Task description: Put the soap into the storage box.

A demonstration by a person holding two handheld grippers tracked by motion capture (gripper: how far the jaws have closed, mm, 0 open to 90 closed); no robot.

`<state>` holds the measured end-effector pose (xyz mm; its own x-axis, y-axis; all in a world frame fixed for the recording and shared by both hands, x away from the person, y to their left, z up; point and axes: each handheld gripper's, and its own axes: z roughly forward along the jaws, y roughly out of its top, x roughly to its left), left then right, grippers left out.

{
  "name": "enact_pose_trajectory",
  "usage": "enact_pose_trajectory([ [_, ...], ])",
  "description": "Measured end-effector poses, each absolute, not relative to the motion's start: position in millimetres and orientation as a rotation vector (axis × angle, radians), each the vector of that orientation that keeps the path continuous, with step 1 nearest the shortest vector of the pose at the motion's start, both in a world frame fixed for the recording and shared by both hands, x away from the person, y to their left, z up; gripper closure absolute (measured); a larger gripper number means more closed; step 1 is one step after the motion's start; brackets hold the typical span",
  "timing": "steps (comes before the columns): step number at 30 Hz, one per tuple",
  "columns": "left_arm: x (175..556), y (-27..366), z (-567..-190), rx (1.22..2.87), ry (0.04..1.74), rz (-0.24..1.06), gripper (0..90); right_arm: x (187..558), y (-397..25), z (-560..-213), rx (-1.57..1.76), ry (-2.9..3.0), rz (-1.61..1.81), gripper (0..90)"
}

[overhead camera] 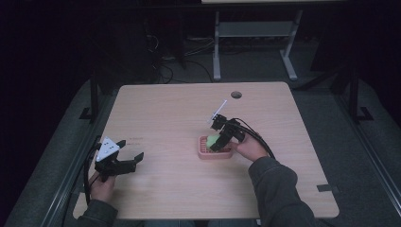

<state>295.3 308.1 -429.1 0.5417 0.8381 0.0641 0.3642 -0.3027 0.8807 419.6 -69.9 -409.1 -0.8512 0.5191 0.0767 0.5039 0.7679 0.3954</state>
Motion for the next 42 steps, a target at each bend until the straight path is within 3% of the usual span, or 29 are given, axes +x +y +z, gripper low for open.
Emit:
enact_pose_trajectory([
  [42,295,307,-430,1.901,0.980,0.669,14.1,402,-118,-394,0.947,2.858,0.706,22.3],
])
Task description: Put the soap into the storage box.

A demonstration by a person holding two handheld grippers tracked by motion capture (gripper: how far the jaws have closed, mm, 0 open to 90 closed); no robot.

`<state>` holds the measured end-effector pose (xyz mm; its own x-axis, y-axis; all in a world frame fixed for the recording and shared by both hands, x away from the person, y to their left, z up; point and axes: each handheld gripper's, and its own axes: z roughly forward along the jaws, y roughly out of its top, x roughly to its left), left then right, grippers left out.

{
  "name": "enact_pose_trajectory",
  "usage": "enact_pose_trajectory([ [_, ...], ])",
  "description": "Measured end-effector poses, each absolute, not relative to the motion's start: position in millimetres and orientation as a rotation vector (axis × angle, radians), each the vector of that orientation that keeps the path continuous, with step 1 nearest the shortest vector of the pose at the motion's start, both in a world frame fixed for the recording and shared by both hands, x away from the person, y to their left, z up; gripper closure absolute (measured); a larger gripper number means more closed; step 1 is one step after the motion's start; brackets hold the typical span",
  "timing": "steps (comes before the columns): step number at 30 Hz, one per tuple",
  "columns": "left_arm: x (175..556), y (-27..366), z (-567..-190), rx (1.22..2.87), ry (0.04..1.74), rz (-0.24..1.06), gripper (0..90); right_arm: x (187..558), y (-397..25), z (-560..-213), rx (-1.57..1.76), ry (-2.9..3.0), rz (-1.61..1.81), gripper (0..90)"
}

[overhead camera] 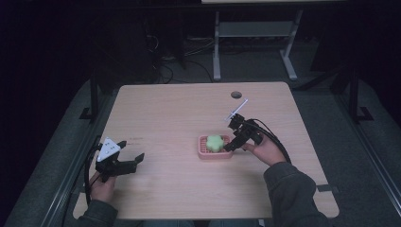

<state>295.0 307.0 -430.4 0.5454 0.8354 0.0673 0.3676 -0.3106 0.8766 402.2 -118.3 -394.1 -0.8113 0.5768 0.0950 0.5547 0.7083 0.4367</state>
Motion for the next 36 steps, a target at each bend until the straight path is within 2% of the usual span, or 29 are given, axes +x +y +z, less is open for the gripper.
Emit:
enact_pose_trajectory([
  [36,295,306,-431,1.910,0.978,0.669,14.1,373,-158,-405,1.021,2.834,0.725,22.7],
])
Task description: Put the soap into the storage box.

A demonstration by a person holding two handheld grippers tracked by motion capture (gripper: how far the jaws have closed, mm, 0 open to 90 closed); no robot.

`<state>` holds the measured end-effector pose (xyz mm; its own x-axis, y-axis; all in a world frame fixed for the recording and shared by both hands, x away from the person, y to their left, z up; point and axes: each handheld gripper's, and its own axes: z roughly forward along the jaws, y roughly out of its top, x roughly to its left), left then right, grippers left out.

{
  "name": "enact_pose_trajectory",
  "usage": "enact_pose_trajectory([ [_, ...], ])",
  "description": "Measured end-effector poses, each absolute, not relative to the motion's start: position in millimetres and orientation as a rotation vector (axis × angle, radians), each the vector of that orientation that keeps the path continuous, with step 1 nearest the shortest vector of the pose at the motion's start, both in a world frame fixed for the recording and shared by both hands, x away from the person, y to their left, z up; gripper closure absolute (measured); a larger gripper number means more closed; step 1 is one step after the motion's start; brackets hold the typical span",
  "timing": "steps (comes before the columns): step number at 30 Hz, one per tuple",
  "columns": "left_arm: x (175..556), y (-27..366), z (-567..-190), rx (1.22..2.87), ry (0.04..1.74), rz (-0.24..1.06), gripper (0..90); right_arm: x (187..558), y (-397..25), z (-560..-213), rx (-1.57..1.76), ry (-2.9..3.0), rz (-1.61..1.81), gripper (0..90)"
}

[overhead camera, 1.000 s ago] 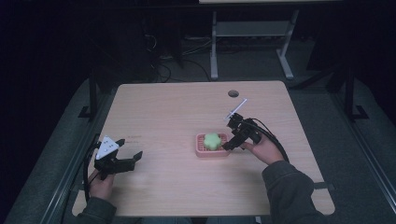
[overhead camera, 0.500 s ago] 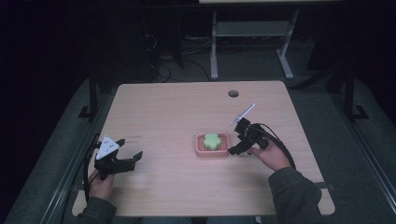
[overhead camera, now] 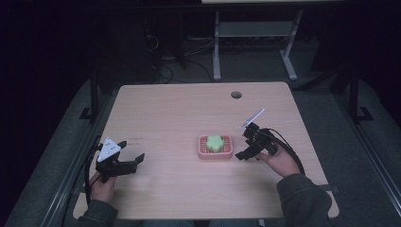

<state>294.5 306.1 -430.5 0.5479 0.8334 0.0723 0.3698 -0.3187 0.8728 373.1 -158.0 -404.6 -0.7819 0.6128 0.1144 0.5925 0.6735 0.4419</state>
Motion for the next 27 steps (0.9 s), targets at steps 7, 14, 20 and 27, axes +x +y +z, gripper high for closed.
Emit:
enact_pose_trajectory([
  [7,295,305,-431,1.919,0.975,0.670,14.1,366,-170,-408,1.039,2.821,0.745,22.9],
  [14,295,305,-431,1.918,0.977,0.666,14.1,357,-181,-416,1.063,2.813,0.741,22.9],
  [20,295,305,-431,1.922,0.977,0.666,14.1,349,-196,-420,1.101,2.791,0.758,23.2],
  [27,295,305,-432,1.925,0.975,0.662,14.1,343,-210,-423,1.139,2.772,0.781,23.2],
])
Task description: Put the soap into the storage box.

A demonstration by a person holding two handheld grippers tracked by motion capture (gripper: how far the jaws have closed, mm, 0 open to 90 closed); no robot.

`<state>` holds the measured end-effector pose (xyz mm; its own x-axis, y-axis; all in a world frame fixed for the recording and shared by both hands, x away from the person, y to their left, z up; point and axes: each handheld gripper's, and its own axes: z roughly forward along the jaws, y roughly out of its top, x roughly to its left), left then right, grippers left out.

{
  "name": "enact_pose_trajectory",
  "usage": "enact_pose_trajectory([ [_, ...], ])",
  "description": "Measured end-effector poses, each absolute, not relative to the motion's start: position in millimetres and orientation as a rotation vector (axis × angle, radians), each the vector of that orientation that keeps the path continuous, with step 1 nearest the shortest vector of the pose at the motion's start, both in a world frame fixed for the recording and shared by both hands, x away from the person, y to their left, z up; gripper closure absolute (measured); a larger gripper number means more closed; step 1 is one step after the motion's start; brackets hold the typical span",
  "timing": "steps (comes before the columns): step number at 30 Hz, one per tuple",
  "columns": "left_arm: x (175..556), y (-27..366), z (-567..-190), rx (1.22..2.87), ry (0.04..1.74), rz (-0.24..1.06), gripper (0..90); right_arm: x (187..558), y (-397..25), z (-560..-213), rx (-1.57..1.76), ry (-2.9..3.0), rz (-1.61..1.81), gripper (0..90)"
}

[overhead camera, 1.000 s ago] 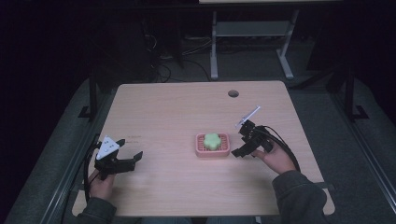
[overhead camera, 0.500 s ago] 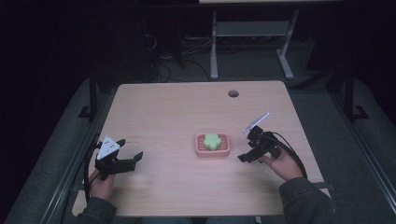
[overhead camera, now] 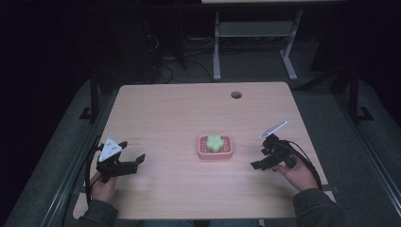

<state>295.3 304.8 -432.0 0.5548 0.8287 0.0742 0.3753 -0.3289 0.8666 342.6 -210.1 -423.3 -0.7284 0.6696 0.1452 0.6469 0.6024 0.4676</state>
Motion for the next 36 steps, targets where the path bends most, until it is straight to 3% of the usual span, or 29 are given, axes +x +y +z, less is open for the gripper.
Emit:
enact_pose_trajectory([
  [36,294,297,-433,1.946,0.915,0.666,14.1,264,-257,-448,1.236,2.585,0.903,23.2],
])
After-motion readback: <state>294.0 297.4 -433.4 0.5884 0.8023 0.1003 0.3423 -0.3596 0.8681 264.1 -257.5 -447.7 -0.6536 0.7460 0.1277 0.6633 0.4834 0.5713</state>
